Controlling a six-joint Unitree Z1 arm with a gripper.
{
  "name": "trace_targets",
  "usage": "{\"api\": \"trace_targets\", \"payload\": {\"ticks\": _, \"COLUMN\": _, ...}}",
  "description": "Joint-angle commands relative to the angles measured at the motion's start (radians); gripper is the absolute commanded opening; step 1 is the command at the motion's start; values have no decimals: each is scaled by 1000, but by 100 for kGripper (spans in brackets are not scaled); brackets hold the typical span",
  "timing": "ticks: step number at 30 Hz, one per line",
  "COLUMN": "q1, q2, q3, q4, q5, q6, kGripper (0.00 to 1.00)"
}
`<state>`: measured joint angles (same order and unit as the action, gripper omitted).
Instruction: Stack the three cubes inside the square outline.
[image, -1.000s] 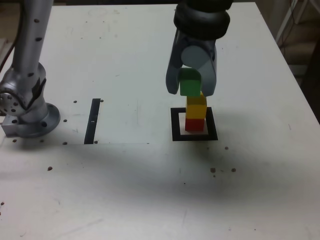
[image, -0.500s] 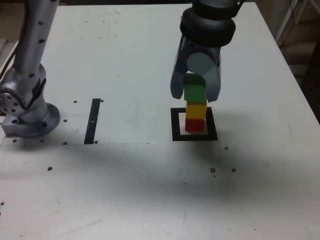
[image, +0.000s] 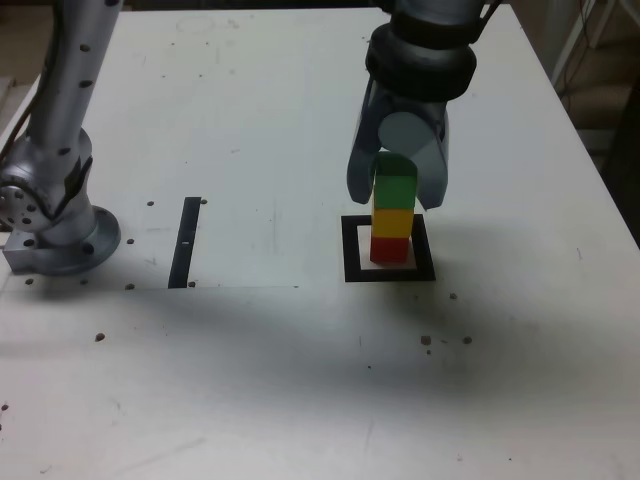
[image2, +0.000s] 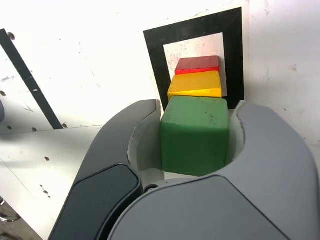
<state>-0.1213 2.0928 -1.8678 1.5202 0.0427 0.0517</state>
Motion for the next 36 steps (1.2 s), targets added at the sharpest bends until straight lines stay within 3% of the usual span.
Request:
{"api": "trace_targets", "payload": {"ticks": 1, "q1": 0, "q2": 6, "q3": 3, "q4": -4, "q5": -2, "q6": 5, "kGripper": 93}}
{"api": "trace_targets", "payload": {"ticks": 5, "q1": 2, "q2": 4, "q3": 7, "q4": -5, "q5": -1, "q6": 6, "kGripper": 99}}
{"api": "trace_targets", "payload": {"ticks": 17, "q1": 2, "q2": -53, "q3": 33, "q4": -9, "q5": 30, "q6": 5, "kGripper": 99}}
{"api": "trace_targets", "payload": {"ticks": 26, "q1": 4, "q2": -173, "q3": 112, "q4": -11, "q5": 56, "q6": 0, "kGripper": 99}}
{"api": "trace_targets", "payload": {"ticks": 36, "q1": 51, "q2": -341, "q3": 307, "q4": -18, "q5": 87, "q6": 26, "kGripper": 100}}
